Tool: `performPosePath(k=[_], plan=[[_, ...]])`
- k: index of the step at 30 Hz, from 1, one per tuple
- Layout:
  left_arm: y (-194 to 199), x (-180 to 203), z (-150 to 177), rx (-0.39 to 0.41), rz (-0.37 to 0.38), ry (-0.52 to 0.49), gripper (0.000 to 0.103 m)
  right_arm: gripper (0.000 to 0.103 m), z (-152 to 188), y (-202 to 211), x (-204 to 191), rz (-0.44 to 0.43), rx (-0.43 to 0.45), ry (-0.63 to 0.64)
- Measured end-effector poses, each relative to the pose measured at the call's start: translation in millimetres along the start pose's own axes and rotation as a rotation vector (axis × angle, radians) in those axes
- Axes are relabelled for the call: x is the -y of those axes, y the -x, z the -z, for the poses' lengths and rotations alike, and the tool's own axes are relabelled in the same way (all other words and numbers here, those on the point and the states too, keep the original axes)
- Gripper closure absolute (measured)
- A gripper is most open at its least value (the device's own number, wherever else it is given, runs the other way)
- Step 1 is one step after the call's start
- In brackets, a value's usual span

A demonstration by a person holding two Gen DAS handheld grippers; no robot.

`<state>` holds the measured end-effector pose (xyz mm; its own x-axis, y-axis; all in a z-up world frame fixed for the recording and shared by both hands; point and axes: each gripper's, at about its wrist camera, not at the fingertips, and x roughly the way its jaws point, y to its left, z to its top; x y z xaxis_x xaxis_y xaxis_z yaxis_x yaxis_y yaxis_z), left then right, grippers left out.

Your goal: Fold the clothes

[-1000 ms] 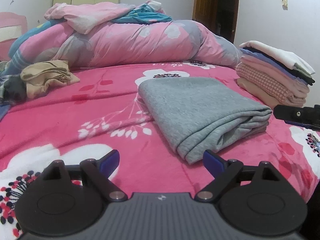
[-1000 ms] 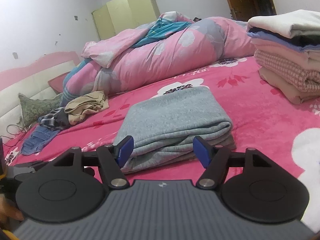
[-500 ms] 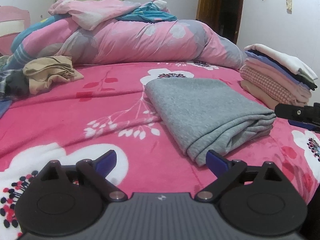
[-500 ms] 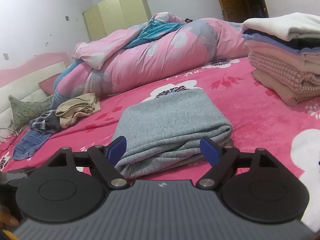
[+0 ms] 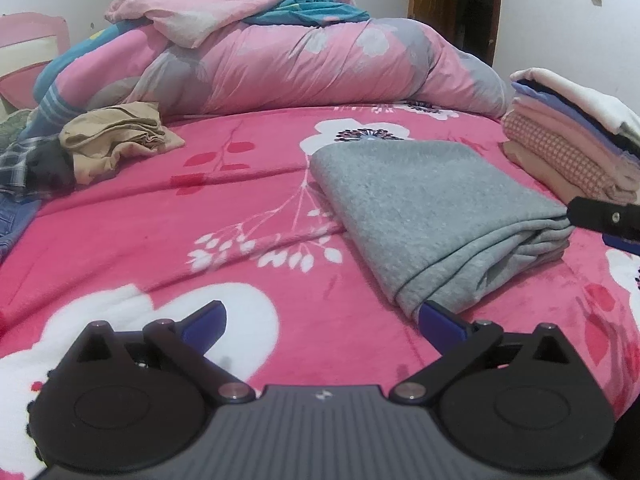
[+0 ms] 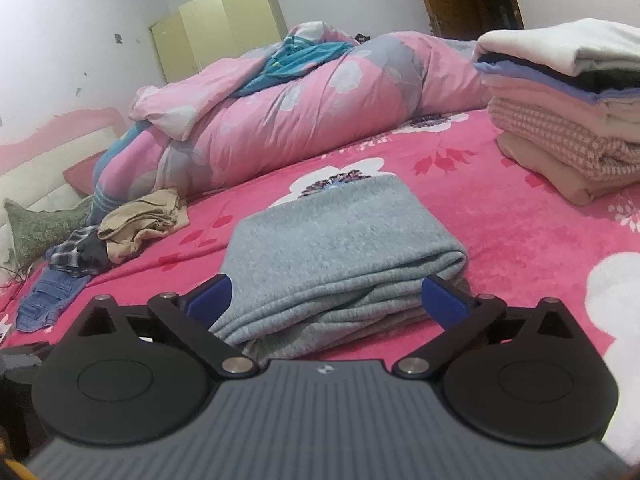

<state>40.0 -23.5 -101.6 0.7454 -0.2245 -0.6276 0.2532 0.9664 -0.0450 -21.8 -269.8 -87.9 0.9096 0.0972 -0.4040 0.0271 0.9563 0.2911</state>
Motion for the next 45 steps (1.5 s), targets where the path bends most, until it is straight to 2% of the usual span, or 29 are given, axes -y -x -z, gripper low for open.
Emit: performPosePath(k=[4,9,14,20,25,41,45], plan=[[-4.8,9.6,-2.4,-0.021,-0.005,-0.006,0.000,0.001,1.7,-0.4,6.1,0.052,-0.011,0.003],[-21.5,23.6,0.1,-0.110,-0.070,-0.019,0.000,0.001,12.1,-13.2,13.7,0.157,-0.079,0.051],[-36.0,25.3,5.2,-0.194,-0.093,0.010,0.000,0.001,29.2,-26.9,19.5,0.180,-0.166,0.079],[-40.2,28.1,6.1,-0.206,-0.115,0.014,0.000,0.001,44.7,-43.3,18.0,0.226,-0.239,0.136],[-42.4,28.4,6.1,-0.211,-0.121,0.026,0.000,0.001,49.6,-45.8,13.7,0.240,-0.229,0.176],[-45.1,29.6,7.5,-0.205,-0.135,0.033,0.000,0.001,51.0,-45.1,22.0,0.209,-0.220,0.138],[-45.2,31.1,8.6,-0.199,-0.147,0.043,0.000,0.001,55.5,-42.4,21.8,0.208,-0.191,0.140]])
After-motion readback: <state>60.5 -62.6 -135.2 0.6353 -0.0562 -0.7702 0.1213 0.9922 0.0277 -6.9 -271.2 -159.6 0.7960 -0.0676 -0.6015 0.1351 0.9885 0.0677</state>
